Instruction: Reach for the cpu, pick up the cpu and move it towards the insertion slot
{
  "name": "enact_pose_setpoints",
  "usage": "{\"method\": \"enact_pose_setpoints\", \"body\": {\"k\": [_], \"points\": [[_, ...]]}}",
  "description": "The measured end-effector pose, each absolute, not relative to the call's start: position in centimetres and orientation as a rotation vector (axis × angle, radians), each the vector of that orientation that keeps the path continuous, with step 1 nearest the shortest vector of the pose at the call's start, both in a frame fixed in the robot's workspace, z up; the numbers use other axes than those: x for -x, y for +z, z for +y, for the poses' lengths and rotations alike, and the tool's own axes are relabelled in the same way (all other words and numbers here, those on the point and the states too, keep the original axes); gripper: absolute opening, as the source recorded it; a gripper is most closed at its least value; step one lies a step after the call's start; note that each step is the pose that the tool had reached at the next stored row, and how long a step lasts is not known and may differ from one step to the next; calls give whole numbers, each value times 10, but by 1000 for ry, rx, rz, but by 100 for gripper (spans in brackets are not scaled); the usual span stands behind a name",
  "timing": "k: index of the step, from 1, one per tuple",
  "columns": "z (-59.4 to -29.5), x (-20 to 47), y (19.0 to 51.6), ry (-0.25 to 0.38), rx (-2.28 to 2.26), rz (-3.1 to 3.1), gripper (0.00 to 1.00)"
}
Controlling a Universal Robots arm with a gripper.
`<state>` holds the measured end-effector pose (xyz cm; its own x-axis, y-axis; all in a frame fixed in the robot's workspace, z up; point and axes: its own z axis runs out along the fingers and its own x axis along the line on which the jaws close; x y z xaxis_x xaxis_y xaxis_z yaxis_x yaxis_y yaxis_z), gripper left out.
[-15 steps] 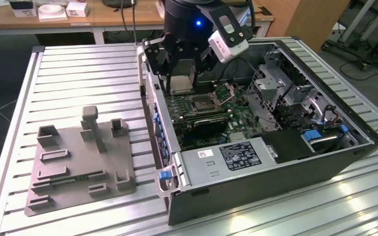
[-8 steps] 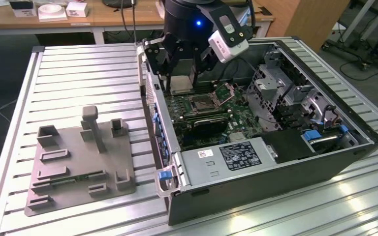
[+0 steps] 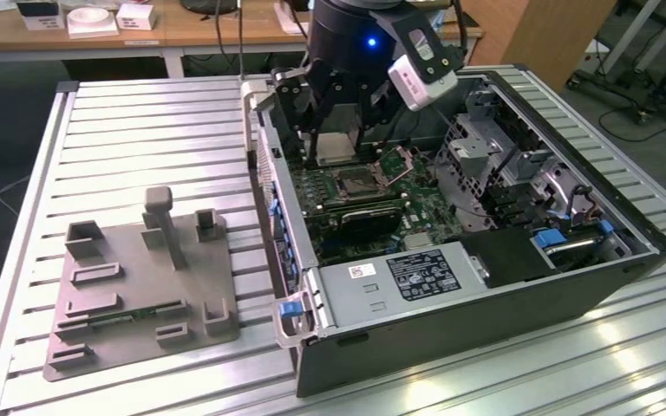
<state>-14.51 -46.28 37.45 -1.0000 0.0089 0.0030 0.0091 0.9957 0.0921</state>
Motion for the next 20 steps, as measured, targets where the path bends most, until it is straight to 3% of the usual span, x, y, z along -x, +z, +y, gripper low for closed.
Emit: {"method": "enact_pose_setpoints", "body": {"k": [20], "points": [[-443, 116, 372, -161, 14, -3135, 54]]}}
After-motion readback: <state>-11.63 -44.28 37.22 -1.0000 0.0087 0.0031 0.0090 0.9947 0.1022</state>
